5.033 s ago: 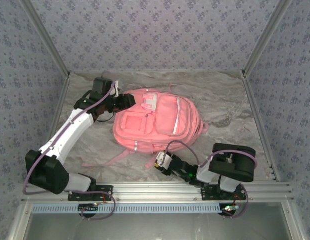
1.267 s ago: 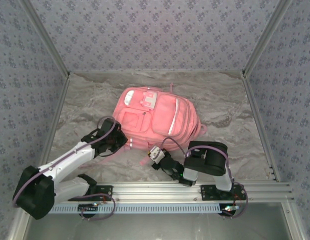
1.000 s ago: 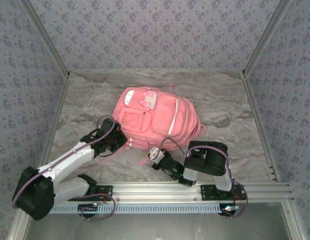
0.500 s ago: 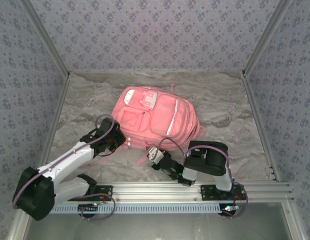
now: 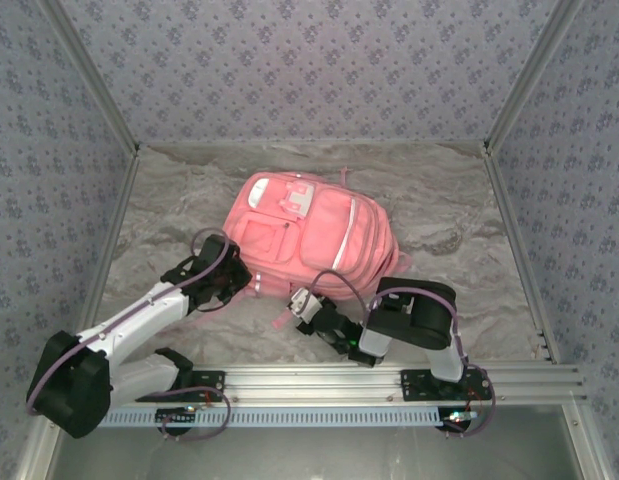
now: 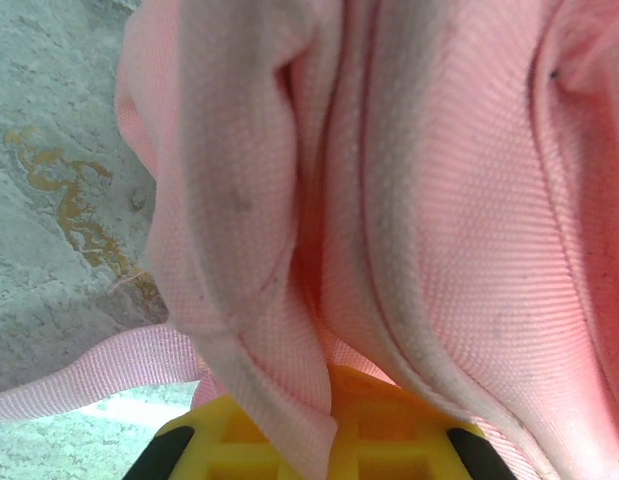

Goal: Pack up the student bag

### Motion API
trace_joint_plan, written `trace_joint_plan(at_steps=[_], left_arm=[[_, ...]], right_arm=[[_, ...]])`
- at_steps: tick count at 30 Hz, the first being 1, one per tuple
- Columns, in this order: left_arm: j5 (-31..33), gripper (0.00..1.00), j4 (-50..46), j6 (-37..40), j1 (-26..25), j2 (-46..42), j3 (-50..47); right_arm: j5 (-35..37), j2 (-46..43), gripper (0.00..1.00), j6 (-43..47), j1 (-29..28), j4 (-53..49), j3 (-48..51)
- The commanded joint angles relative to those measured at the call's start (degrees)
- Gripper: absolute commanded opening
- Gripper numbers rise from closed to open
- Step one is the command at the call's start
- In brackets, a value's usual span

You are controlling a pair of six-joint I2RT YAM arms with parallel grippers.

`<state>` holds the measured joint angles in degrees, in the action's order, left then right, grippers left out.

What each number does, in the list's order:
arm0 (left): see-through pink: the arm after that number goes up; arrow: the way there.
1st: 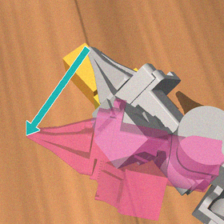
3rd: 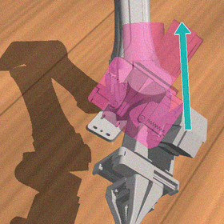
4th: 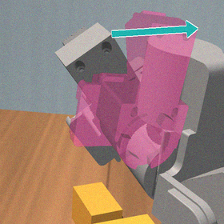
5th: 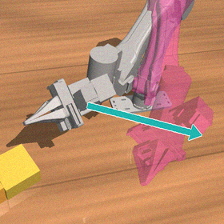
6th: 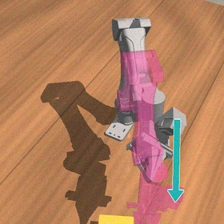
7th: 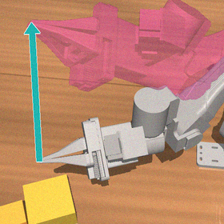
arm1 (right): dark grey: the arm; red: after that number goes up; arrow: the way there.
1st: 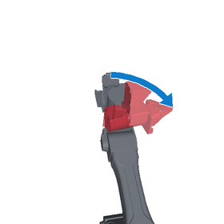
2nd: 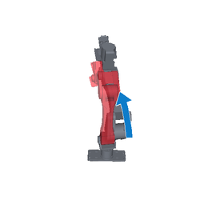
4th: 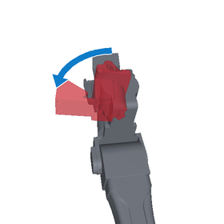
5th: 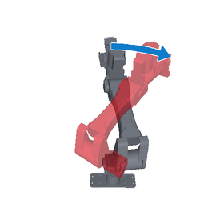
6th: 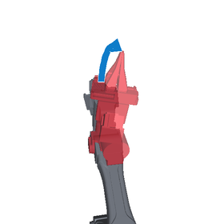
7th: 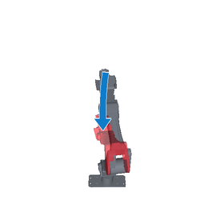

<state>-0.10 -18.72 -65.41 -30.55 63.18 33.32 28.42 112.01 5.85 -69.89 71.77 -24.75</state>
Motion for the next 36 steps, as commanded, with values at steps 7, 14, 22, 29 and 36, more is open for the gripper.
trace_joint_plan(at_steps=[7, 14, 22, 29, 36], left_arm=[[3.00, 0.00, 1.32, 1.10, -0.44, -0.04, 0.51], [3.88, 0.00, 0.37, 2.49, 1.07, -0.07, 0.77], [4.92, 0.00, -0.85, 4.01, 2.55, -0.73, 1.30], [4.80, 0.00, -1.76, 5.35, 4.35, -1.04, 1.83], [4.56, 0.00, -2.37, 6.21, 5.32, -1.04, 2.84]], right_arm=[[1.09, -0.60, 0.00, -0.04, 0.83, 1.30, 0.73], [4.02, -3.65, 0.00, 0.04, 0.83, 2.42, 4.59], [5.49, -6.61, 0.00, -0.65, -0.07, 0.95, 7.40], [8.13, -16.71, 0.00, -4.41, -0.42, -14.98, 7.43], [1.00, -30.30, 0.00, -12.17, 0.62, -53.09, -0.62]])
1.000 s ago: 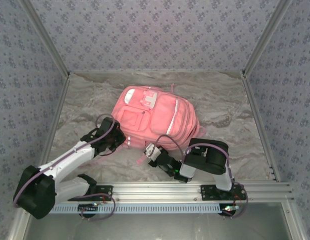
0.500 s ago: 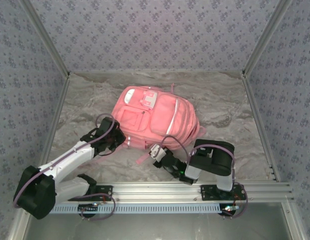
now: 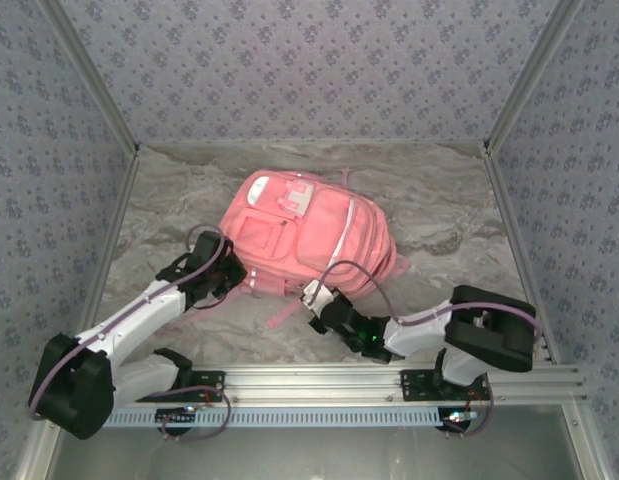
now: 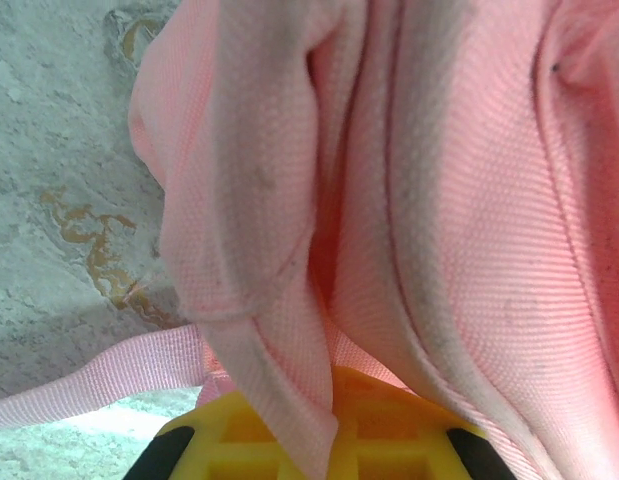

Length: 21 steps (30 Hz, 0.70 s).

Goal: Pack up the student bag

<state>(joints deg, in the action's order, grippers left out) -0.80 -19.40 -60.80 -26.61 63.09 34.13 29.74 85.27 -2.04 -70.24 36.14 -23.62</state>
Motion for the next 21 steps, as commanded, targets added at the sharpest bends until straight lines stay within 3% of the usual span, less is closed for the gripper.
trace_joint_plan(at_steps=[1, 6, 12, 16, 21], left_arm=[[5.20, 0.00, -1.70, 1.72, 1.46, -0.95, 2.08], [3.31, 0.00, -0.33, 0.91, 1.39, -0.34, 1.44], [0.80, 0.00, 2.34, -0.71, -0.55, 1.77, 0.76], [2.25, 0.00, 1.19, -0.25, -1.16, 0.59, 0.60], [4.74, 0.00, -1.21, 1.07, -0.09, -2.54, 0.38]], right_arm=[[-1.42, -4.78, 0.00, -4.65, 1.14, -19.00, -1.74], [-8.94, -8.23, 0.00, -6.68, 3.94, -21.33, -0.87], [-12.43, -3.72, 0.00, -7.05, 5.45, -11.87, 0.59], [-10.24, -2.08, 0.00, -9.70, 6.03, -13.17, -0.55], [-7.94, -6.90, 0.00, -16.06, 6.23, -20.94, -0.40]])
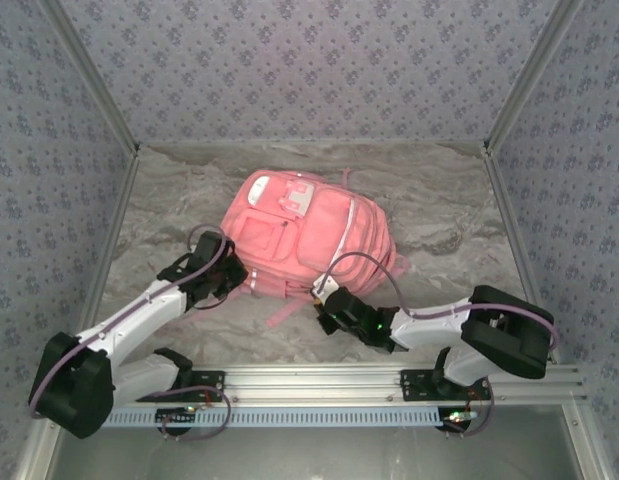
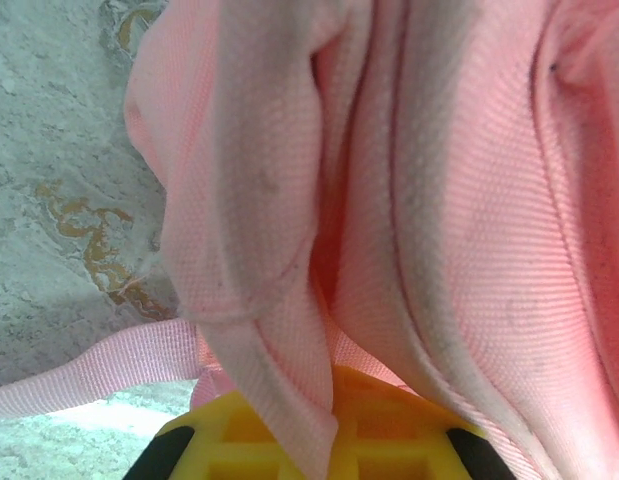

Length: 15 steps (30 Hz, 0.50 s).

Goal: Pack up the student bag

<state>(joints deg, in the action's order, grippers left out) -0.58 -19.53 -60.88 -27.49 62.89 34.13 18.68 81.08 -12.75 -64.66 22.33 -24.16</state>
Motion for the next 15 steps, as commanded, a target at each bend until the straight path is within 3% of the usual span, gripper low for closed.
trace_joint_plan(at_steps=[1, 11, 15], left_arm=[[4.62, 0.00, -1.21, 1.33, 1.14, -2.51, 0.36], [4.49, 0.00, -1.34, 2.70, 3.23, -1.39, 1.14], [4.54, 0.00, -1.78, 3.46, 3.71, -1.11, 1.72]], right_arm=[[3.22, -3.83, 0.00, -6.37, 0.78, -9.75, -0.19], [4.02, -11.55, 0.00, -11.73, 1.91, -24.37, -0.69], [0.66, -13.11, 0.00, -13.82, 4.94, -29.32, -1.20]])
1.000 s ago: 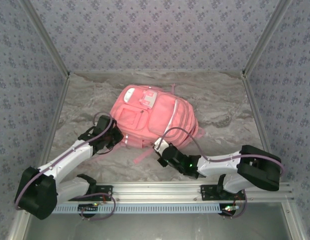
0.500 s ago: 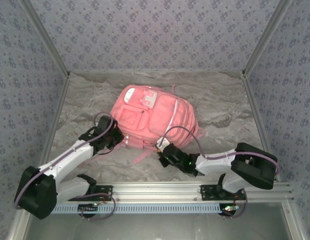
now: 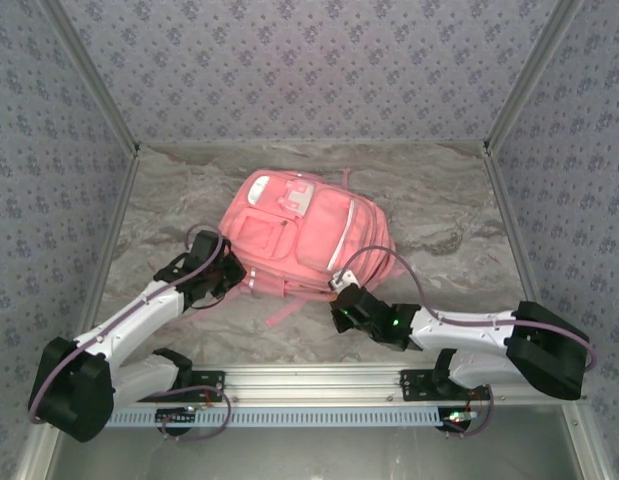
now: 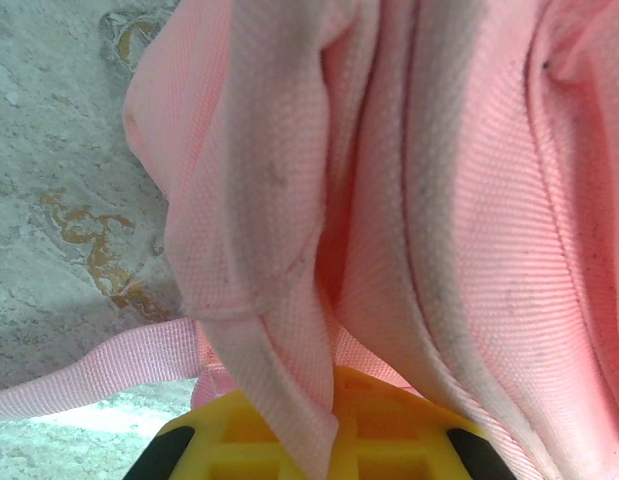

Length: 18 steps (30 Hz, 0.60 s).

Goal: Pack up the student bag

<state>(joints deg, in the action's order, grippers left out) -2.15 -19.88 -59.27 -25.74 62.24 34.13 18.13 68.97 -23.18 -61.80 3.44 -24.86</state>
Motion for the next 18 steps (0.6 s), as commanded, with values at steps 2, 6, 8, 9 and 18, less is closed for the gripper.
trace_joint_plan(at_steps=[2, 6, 8, 9, 18], left_arm=[[6.11, 0.00, -1.63, 2.10, 2.18, -0.55, 1.80], [5.34, 0.00, -0.64, 1.98, 2.27, -0.22, 1.39], [4.57, 0.00, 0.24, 1.62, 2.28, 0.13, 1.05], [4.12, 0.00, 0.61, 1.44, 2.30, 0.32, 0.85], [2.85, 0.00, 0.98, 1.60, 2.18, 0.33, 0.59]], right_arm=[[-0.23, -1.70, 0.00, -3.73, 3.37, -11.84, -0.40], [-6.90, -2.03, 0.00, -2.57, 5.67, -6.98, 1.54], [-9.25, -1.16, 0.00, -1.64, 5.73, -2.60, 2.38], [-9.58, -0.31, 0.00, -1.23, 5.81, -0.50, 2.59], [-9.88, 10.09, 0.10, -0.85, 5.90, 4.45, 0.34]])
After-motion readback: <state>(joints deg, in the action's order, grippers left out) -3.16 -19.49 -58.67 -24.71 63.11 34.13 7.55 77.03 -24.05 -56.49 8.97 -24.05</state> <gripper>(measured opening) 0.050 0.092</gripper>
